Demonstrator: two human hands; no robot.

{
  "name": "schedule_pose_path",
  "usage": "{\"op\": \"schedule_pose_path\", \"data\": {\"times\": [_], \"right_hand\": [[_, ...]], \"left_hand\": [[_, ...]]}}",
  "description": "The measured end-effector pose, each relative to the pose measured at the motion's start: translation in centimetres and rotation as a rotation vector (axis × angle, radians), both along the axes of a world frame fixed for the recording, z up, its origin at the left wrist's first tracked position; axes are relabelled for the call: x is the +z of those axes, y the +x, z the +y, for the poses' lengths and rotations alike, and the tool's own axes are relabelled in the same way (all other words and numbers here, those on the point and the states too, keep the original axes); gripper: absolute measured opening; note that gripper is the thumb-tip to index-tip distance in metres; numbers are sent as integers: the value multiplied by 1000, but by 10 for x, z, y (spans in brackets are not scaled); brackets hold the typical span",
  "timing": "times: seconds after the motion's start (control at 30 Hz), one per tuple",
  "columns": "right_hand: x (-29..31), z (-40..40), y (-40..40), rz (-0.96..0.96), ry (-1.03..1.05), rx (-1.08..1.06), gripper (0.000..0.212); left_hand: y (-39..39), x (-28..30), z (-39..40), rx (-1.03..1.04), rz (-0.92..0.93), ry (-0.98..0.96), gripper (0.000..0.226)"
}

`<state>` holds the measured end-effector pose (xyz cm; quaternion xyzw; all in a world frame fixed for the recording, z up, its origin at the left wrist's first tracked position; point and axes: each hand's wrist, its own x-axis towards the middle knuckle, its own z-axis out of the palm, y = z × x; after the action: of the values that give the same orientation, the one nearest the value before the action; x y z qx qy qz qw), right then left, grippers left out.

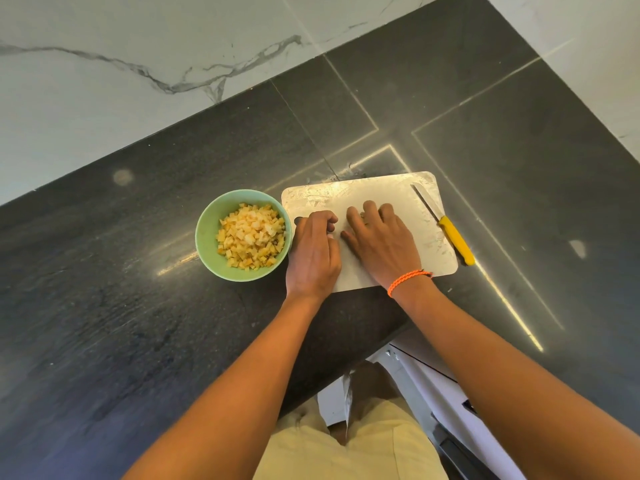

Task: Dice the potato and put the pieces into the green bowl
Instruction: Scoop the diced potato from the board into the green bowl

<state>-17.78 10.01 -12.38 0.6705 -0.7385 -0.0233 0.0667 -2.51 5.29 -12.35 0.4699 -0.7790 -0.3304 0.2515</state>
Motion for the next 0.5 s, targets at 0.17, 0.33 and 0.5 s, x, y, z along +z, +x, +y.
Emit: {"op": "schedule_pose_path", "data": {"times": [0.17, 0.33, 0.5], "right_hand": [[-1, -8, -13, -5, -36, 144, 13], [-1, -10, -15, 11, -35, 171, 16], [-4, -9, -17, -28, -54, 150, 9]], "left_hand": [[1, 2, 0, -6, -5, 15, 33], [1, 3, 0, -9, -11, 14, 33], [1, 3, 0, -6, -15, 6, 35]]}}
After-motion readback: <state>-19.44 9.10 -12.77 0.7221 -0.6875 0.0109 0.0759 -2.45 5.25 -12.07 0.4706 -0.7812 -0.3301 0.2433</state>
